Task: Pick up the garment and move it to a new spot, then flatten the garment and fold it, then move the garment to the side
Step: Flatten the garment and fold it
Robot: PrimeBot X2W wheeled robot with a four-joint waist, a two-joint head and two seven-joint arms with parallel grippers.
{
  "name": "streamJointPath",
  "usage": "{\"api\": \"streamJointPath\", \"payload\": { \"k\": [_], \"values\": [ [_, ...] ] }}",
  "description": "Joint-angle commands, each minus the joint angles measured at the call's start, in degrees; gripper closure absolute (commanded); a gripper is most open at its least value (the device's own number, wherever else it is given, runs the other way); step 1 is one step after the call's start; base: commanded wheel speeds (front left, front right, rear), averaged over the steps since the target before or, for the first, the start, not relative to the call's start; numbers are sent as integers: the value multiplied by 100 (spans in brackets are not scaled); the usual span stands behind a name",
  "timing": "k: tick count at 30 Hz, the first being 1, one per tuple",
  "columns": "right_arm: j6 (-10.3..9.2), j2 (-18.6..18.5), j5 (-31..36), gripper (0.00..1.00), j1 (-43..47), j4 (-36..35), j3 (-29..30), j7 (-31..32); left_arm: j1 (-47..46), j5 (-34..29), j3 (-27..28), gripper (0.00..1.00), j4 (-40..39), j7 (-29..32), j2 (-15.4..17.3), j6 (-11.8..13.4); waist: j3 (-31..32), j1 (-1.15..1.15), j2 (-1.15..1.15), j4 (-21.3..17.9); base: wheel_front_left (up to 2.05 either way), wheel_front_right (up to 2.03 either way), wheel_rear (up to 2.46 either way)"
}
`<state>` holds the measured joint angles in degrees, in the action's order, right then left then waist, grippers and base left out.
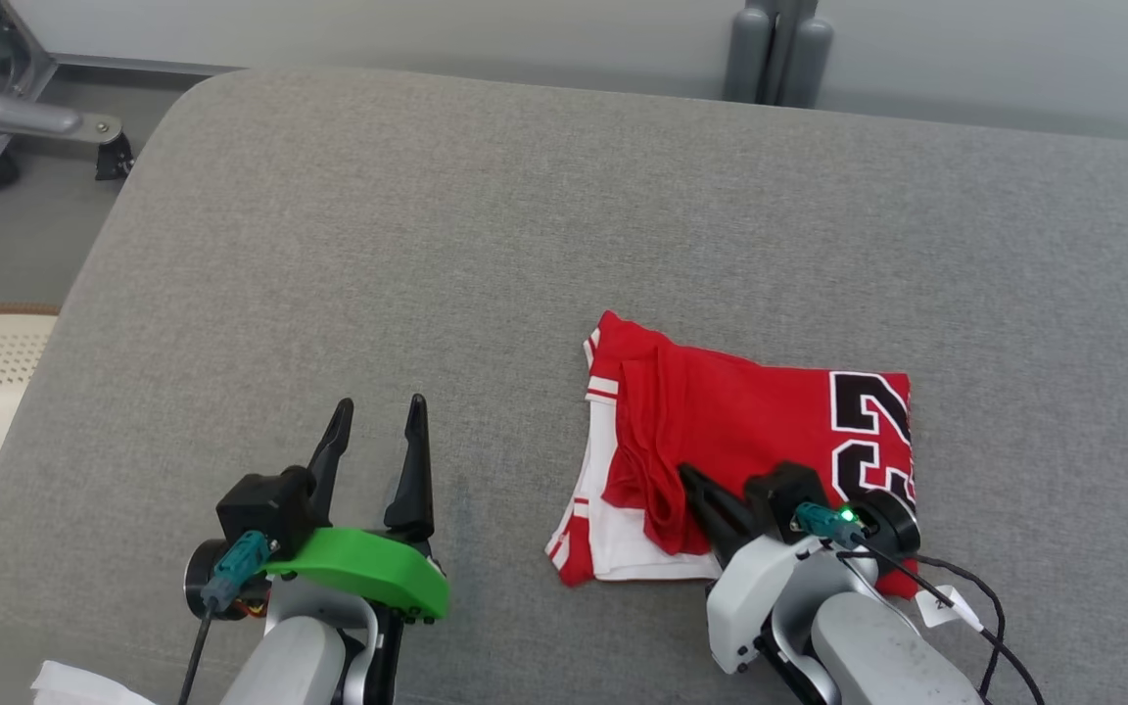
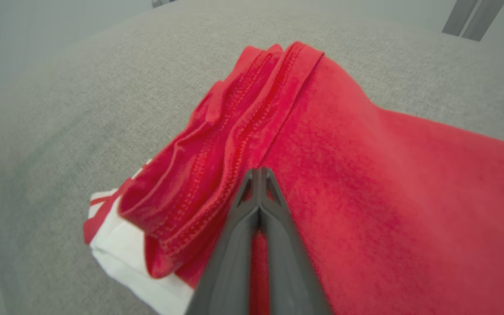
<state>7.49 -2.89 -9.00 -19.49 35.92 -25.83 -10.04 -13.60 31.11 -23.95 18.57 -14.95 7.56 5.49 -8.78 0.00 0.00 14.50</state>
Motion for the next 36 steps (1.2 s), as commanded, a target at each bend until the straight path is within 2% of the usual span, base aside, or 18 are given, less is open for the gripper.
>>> {"api": "streamJointPath", "payload": {
  "k": [1, 7, 13, 19, 24, 25, 26, 27, 28, 29, 30, 31, 36],
  "values": [
    [0, -9, -109, 100, -136, 116, -145, -66, -67, -58, 30, 0, -6, -22, -18, -19, -66, 0, 0, 242, 0, 0, 0],
    [0, -9, -460, 100, -430, 498, -744, -185, -6, -77, 95, 0, 16, -28, -46, -41, -82, 0, 0, 397, 0, 0, 0],
    [0, -12, -544, 100, -591, 672, -893, -298, 79, -132, 208, 0, -34, -26, -66, -46, -59, 0, 0, 266, 0, 0, 0],
    [0, -12, -582, 100, -576, 452, -462, -457, 95, -192, 247, 0, -58, -25, -71, -94, 19, 0, 0, -45, 0, 0, 0],
    [0, -11, -326, 99, -351, -145, 430, -516, 62, -288, 225, 0, -95, -25, -101, -145, 135, 0, 0, -364, 0, 0, 0],
    [0, -11, -272, 95, -299, -318, 641, -514, 41, -310, 214, 0, -99, -25, -112, -157, 159, 0, 0, -412, 0, 0, 0],
    [0, -11, -181, 80, -206, -542, 891, -515, 19, -329, 217, 0, -106, -25, -127, -172, 192, 0, 0, -482, 0, 0, 0],
    [0, -10, -117, 73, -103, -717, 1102, -517, 3, -347, 208, 0, -99, -25, -142, -199, 217, 0, 0, -532, 0, 0, 0],
    [0, -10, -51, 58, 37, -926, 1308, -517, -6, -367, 211, 0, -93, -26, -160, -214, 255, 0, 0, -601, 0, 0, 0],
    [0, -8, 1, 51, 149, -1091, 1483, -517, -13, -378, 221, 0, -91, -25, -175, -222, 280, 0, 0, -647, 0, 0, 0],
    [0, -7, 51, 19, 265, -1278, 1655, -517, -6, -402, 245, 0, -88, -26, -186, -231, 318, 0, 0, -717, 0, 0, 0],
    [0, -6, 95, 0, 370, -1422, 1812, -518, 1, -436, 262, 0, -91, -25, -195, -245, 343, 0, 0, -763, 0, 0, 0],
    [0, -7, 159, 0, 965, -2006, 2399, -519, 202, -582, 498, 0, -110, -25, -235, -289, 505, 0, 0, -994, 0, 0, 0]
  ]
}}
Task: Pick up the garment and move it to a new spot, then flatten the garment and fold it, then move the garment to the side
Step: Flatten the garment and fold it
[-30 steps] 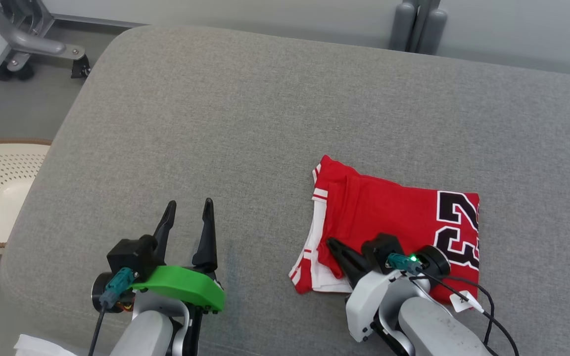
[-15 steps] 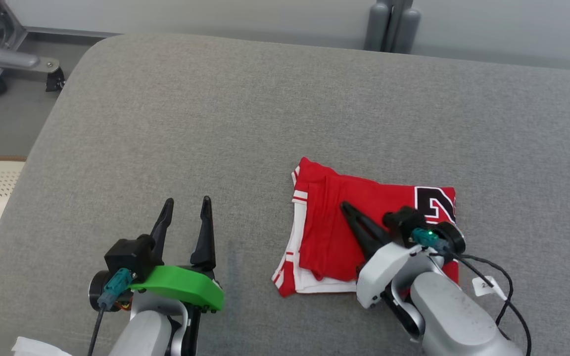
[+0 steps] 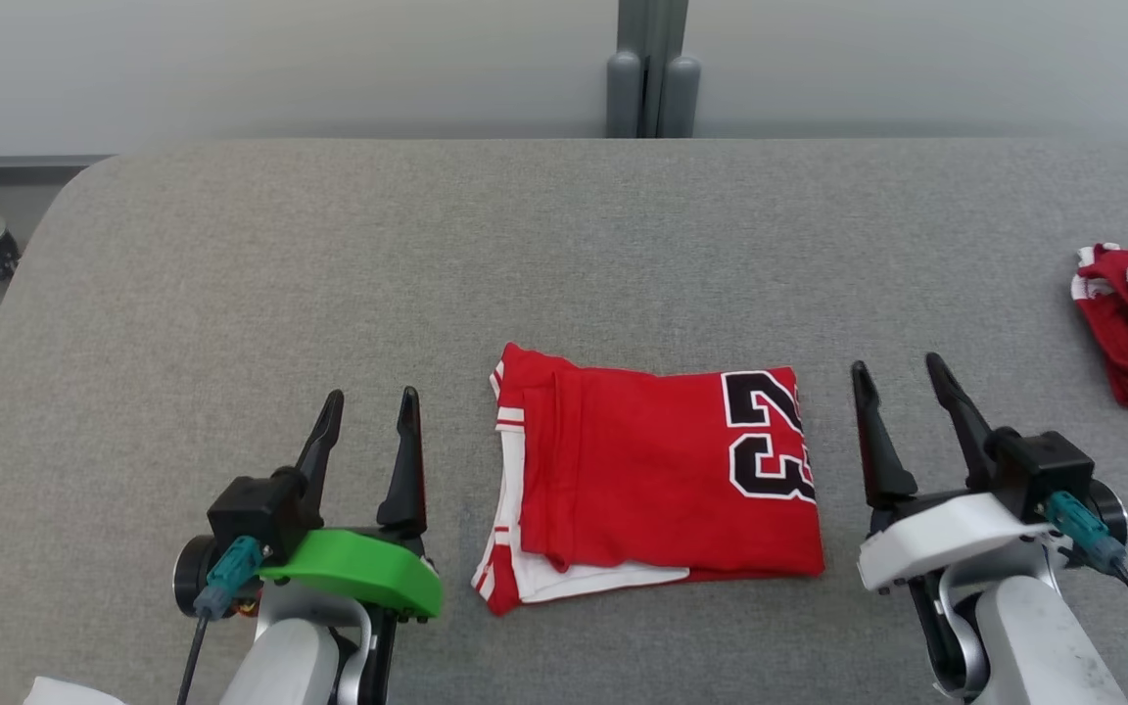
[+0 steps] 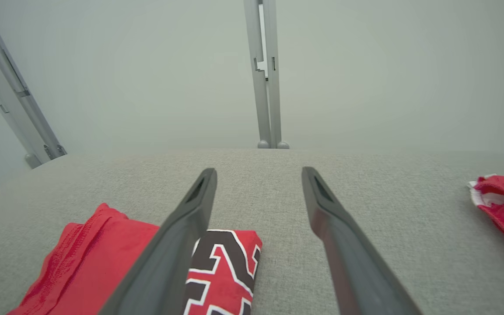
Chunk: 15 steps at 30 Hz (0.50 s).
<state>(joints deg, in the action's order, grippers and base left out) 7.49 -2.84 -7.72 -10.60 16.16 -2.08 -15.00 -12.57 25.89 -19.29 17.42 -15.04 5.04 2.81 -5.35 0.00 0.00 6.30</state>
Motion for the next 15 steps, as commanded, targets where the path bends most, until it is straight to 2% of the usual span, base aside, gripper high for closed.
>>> {"api": "streamJointPath", "payload": {
  "k": [1, 7, 15],
  "values": [
    [0, -9, 11, 0, 170, -113, 89, -22, 149, -120, 81, 0, 14, -17, 23, -26, 186, 0, 0, -212, 0, 0, 0],
    [0, -11, -132, 0, 625, -435, 278, 7, 502, -333, 410, 0, 52, -17, -29, -92, 290, 0, 0, -395, 0, 0, 0],
    [0, -11, -274, 0, 932, -587, 280, 76, 773, -548, 732, 0, 28, -17, -97, -160, 371, 0, 0, -436, 0, 0, 0]
  ]
}}
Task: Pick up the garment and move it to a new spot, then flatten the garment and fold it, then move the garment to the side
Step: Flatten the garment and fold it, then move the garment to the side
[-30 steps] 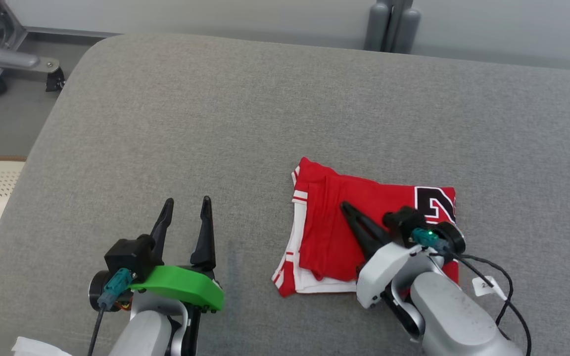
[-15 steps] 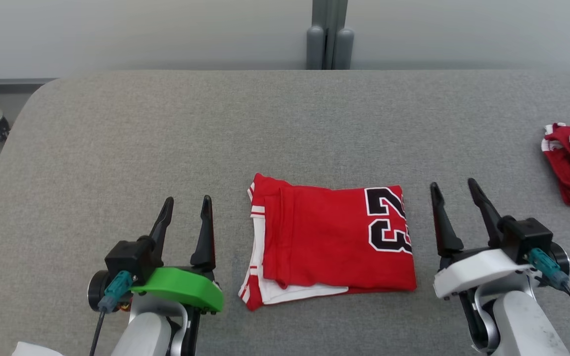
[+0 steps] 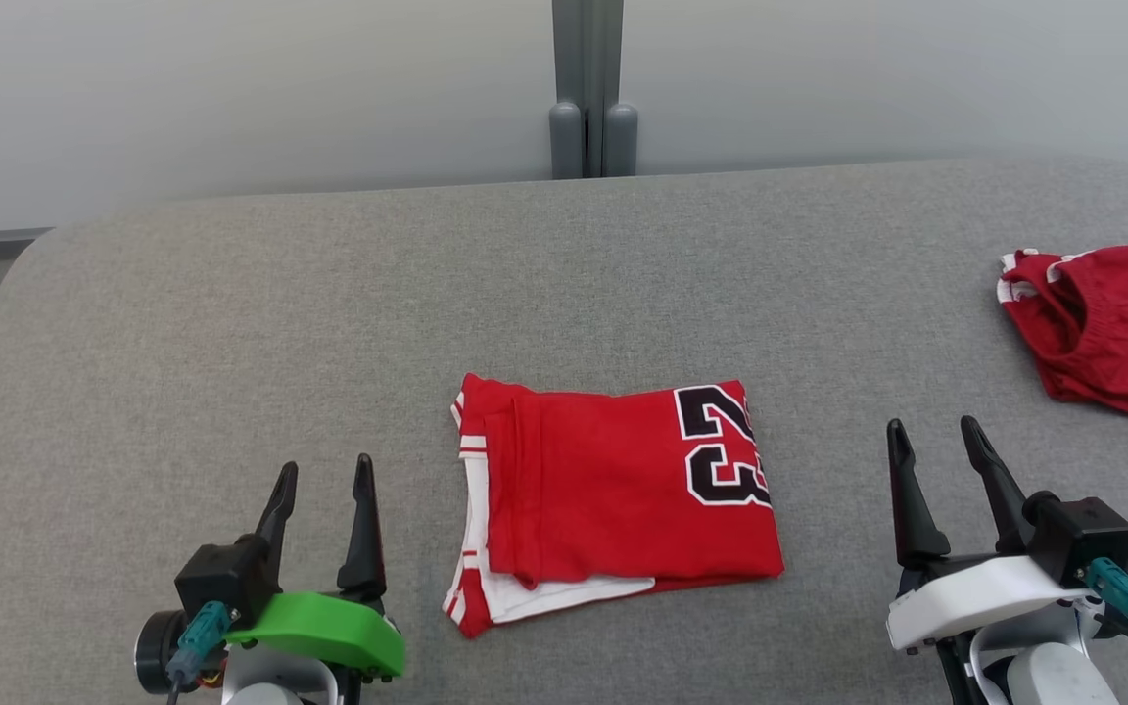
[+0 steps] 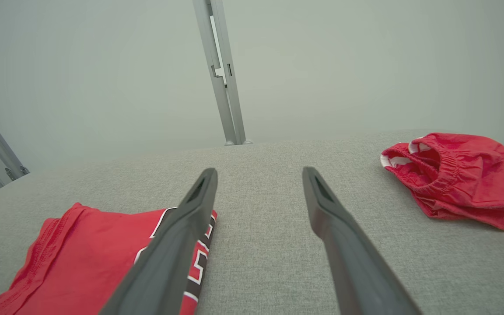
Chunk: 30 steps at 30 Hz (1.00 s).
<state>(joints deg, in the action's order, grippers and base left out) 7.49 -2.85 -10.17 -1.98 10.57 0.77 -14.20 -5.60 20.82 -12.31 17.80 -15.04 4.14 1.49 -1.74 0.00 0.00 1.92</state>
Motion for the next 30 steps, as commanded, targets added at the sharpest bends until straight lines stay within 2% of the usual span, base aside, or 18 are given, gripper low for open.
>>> {"api": "streamJointPath", "payload": {
  "k": [1, 10, 15, 18, 20, 25, 30],
  "values": [
    [0, -11, -31, 0, 77, -32, 0, 9, 87, -60, 54, 0, -10, -17, -14, -42, 15, 0, 0, 9, 0, 0, 0],
    [0, -11, -6, 0, 62, -78, 41, 88, 49, -218, 154, 0, -13, -17, -69, -144, 5, 0, 0, 130, 0, 0, 0],
    [0, -12, 158, 0, -140, -89, 111, 338, -55, -267, 181, 0, -60, -17, -89, -150, -84, 0, 0, 234, 0, 0, 0],
    [0, -10, 134, 0, -291, -99, 129, 702, -104, -290, 178, 0, -80, -17, -99, -157, -142, 0, 0, 315, 0, 0, 0],
    [0, -20, 132, 0, -380, -1, 115, 1214, -135, -302, 192, 0, -93, -17, -103, -159, -178, 0, 0, 371, 0, 0, 0],
    [0, -302, -274, 0, -705, 231, -2, 2241, -208, -290, 201, 0, -106, -17, -113, -173, -309, 0, 0, 573, 0, 0, 0],
    [0, -473, -787, 0, -1003, 586, -68, 2739, -277, -227, 175, 0, -132, -17, -118, -147, -477, 0, 0, 784, 0, 0, 0]
  ]
}}
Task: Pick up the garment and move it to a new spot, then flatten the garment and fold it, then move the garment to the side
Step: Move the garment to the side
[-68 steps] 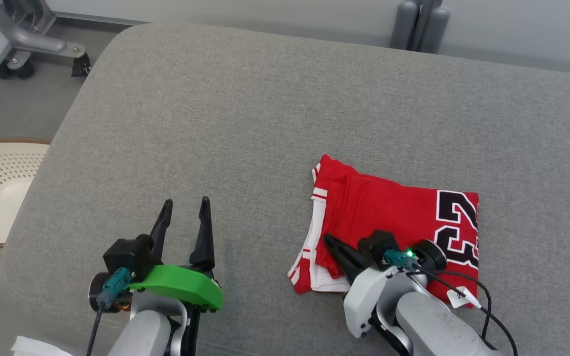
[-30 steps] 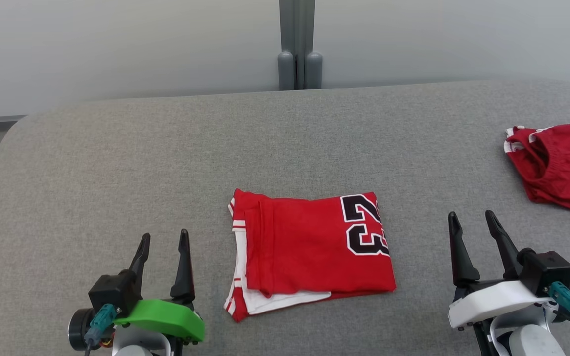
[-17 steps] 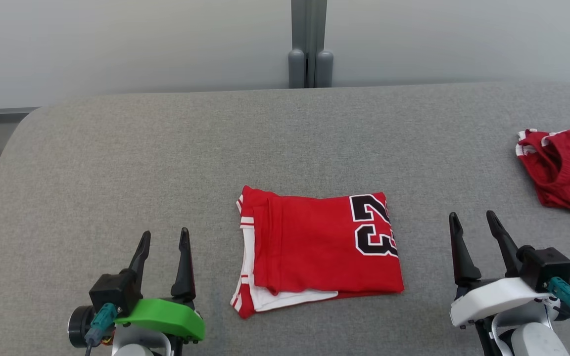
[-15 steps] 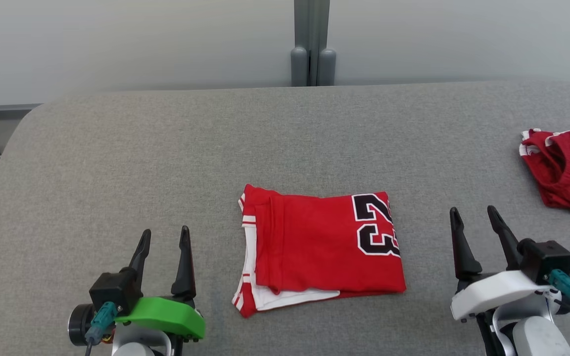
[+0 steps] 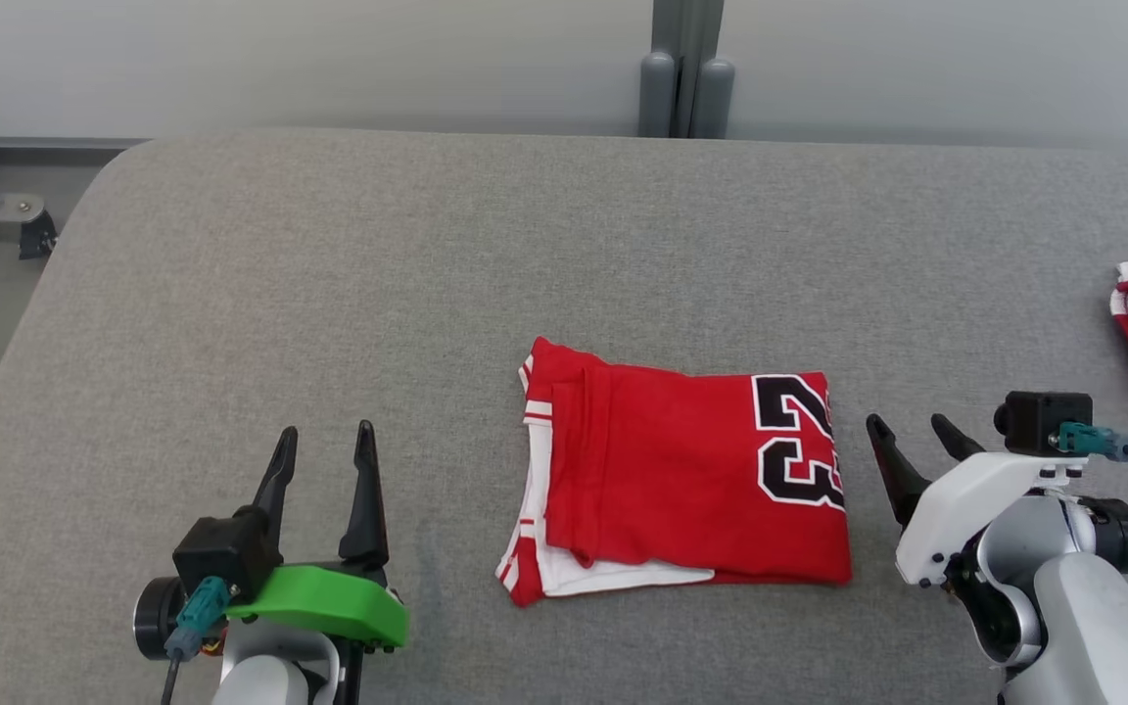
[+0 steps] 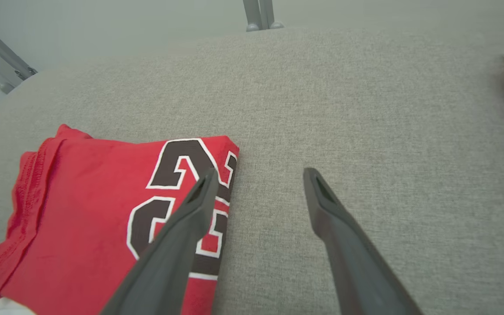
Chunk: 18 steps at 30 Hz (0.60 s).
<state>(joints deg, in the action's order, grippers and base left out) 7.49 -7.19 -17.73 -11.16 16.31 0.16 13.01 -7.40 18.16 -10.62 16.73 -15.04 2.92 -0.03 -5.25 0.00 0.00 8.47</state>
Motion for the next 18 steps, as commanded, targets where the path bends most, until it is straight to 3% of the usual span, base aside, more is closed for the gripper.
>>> {"api": "streamJointPath", "payload": {
  "k": [1, 16, 17, 18],
  "values": [
    [0, -70, -134, 0, -142, 114, -51, 95, -113, 55, -5, 0, -37, -17, 3, 26, -163, 0, 0, 177, 0, 0, 0],
    [0, -268, -992, 0, -544, 1253, -675, 667, -194, 117, -13, 0, -118, -17, 3, 109, -401, 0, 0, 613, 0, 0, 0],
    [0, -273, -1026, 58, -565, 1294, -723, 646, -189, 109, 0, 0, -121, -17, 3, 108, -401, 0, 0, 601, 0, 0, 0],
    [1, -269, -1054, 82, -589, 1313, -763, 616, -180, 96, 12, 0, -126, -17, 3, 102, -399, 0, 0, 578, 0, 0, 0]
  ]
}}
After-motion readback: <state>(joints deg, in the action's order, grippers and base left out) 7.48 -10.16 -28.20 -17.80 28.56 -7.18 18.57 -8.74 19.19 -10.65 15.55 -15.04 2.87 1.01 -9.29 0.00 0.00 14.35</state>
